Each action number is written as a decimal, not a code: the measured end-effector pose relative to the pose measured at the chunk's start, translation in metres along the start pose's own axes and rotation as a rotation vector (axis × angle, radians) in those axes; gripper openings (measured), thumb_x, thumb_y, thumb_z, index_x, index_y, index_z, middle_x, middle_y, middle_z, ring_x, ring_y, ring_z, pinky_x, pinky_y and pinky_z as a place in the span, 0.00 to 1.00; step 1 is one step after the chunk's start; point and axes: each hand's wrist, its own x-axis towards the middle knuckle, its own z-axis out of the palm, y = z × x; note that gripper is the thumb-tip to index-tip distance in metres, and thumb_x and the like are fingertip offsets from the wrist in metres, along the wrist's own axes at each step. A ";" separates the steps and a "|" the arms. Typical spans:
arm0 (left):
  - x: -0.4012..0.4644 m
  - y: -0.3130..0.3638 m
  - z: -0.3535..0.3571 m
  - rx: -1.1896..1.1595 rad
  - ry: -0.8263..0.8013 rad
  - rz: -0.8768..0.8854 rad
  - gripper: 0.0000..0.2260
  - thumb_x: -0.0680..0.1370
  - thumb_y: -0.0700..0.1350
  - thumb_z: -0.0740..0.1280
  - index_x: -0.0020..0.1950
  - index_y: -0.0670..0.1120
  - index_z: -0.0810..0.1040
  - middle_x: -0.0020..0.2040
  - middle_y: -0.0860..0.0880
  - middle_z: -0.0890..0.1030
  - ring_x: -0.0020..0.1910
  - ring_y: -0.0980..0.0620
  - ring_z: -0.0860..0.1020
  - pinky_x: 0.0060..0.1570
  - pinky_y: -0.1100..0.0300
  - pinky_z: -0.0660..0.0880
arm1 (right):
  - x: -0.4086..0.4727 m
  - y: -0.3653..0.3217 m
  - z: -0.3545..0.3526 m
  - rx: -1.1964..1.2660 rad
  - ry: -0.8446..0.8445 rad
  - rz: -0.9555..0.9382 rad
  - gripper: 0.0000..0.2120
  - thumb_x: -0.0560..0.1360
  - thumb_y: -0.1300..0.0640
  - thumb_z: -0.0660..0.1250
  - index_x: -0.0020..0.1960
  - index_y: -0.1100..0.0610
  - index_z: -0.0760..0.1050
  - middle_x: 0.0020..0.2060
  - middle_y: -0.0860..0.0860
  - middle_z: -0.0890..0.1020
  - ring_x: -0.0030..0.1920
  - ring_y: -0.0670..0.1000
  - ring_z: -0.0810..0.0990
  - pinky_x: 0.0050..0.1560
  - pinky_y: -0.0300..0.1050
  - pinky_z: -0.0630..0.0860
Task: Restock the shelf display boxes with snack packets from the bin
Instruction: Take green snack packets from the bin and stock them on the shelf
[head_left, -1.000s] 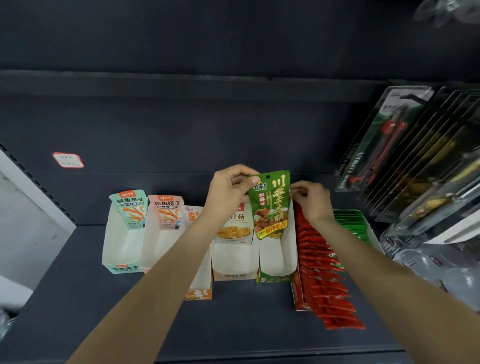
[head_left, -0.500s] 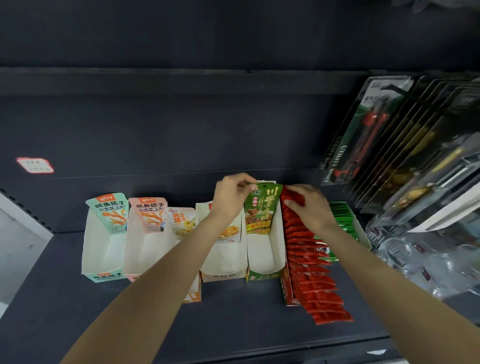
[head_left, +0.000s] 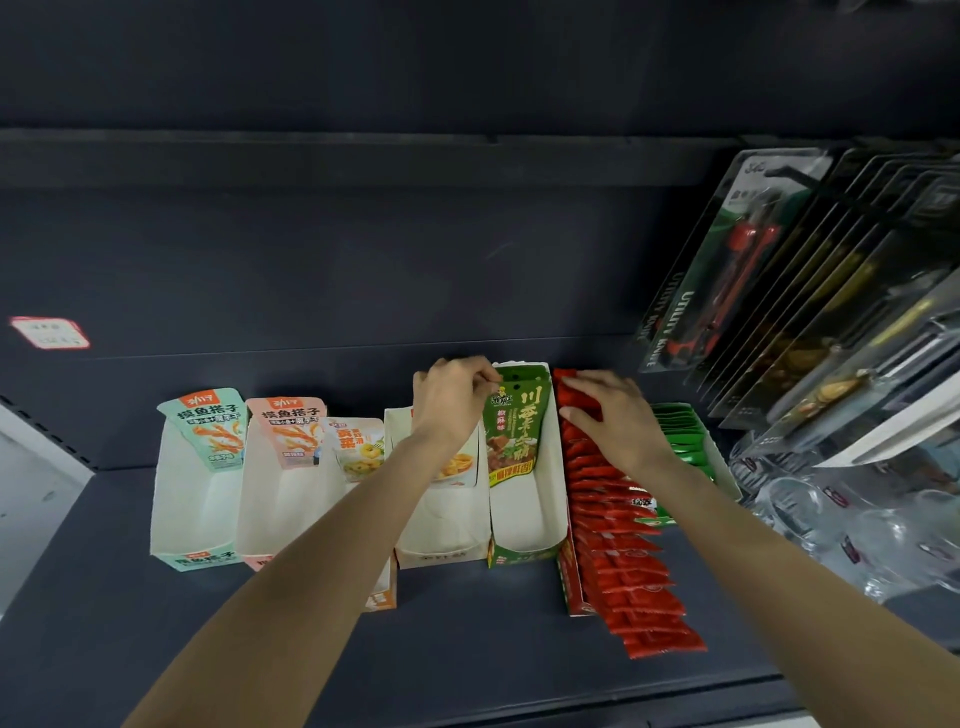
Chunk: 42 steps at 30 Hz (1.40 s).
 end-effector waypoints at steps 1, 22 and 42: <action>0.001 0.000 0.000 0.045 -0.004 0.011 0.04 0.77 0.44 0.67 0.49 0.49 0.82 0.45 0.52 0.83 0.51 0.50 0.77 0.56 0.53 0.68 | 0.001 0.000 0.000 -0.003 -0.001 -0.001 0.22 0.78 0.50 0.63 0.71 0.50 0.67 0.69 0.48 0.69 0.70 0.52 0.62 0.70 0.47 0.59; -0.052 0.009 -0.041 0.157 0.025 0.226 0.09 0.78 0.45 0.64 0.57 0.46 0.78 0.49 0.48 0.80 0.47 0.48 0.77 0.49 0.51 0.74 | -0.042 -0.065 0.010 0.144 0.134 -0.132 0.13 0.77 0.57 0.64 0.62 0.56 0.76 0.51 0.52 0.77 0.53 0.53 0.77 0.53 0.47 0.74; -0.430 -0.103 -0.168 -0.034 -0.004 -0.556 0.04 0.78 0.40 0.64 0.48 0.46 0.78 0.40 0.46 0.81 0.39 0.47 0.80 0.45 0.53 0.78 | -0.291 -0.204 0.145 0.278 -0.407 -0.368 0.10 0.78 0.58 0.62 0.56 0.54 0.79 0.49 0.51 0.79 0.49 0.50 0.79 0.50 0.43 0.74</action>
